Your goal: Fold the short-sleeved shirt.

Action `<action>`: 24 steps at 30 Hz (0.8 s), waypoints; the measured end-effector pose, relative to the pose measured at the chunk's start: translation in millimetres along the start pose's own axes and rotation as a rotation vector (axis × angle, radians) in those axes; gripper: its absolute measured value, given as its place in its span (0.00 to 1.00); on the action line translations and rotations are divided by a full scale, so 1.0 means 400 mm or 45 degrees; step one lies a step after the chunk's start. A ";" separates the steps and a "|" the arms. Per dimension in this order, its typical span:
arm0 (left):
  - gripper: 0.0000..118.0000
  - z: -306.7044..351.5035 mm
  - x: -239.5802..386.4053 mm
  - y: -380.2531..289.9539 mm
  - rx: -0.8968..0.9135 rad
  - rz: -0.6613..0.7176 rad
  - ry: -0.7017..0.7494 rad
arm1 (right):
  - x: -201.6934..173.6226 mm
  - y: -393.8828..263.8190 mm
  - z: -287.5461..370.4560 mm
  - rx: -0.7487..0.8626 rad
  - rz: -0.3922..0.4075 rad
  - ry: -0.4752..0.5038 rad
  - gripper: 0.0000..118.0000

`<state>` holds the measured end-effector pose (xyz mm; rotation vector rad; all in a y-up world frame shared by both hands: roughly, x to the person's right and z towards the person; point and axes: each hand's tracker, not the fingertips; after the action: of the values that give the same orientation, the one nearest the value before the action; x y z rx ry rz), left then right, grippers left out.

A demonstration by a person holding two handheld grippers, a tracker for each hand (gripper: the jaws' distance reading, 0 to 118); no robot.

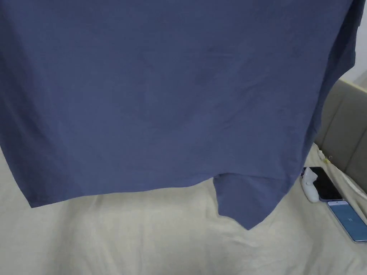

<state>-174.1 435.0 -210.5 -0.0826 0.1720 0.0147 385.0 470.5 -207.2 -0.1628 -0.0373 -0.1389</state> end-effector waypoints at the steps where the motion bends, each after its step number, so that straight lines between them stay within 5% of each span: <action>1: 0.00 -0.009 0.003 0.008 -0.009 0.003 0.000 | 0.005 0.015 -0.019 -0.005 -0.009 -0.005 0.01; 12: 0.00 -0.305 0.011 0.085 -0.072 -0.147 0.179 | -0.094 0.081 -0.209 -0.067 0.024 -0.150 0.01; 16: 0.00 -0.406 0.077 0.092 -0.033 -0.360 0.310 | -0.119 0.105 -0.305 -0.057 -0.009 -0.193 0.01; 24: 0.00 -0.628 0.152 0.090 0.001 -0.355 0.365 | -0.135 0.149 -0.521 -0.003 -0.042 -0.257 0.01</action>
<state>-157.9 450.5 -470.5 -0.1076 0.4458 -0.2765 345.2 501.8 -424.9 -0.1784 -0.2406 -0.1549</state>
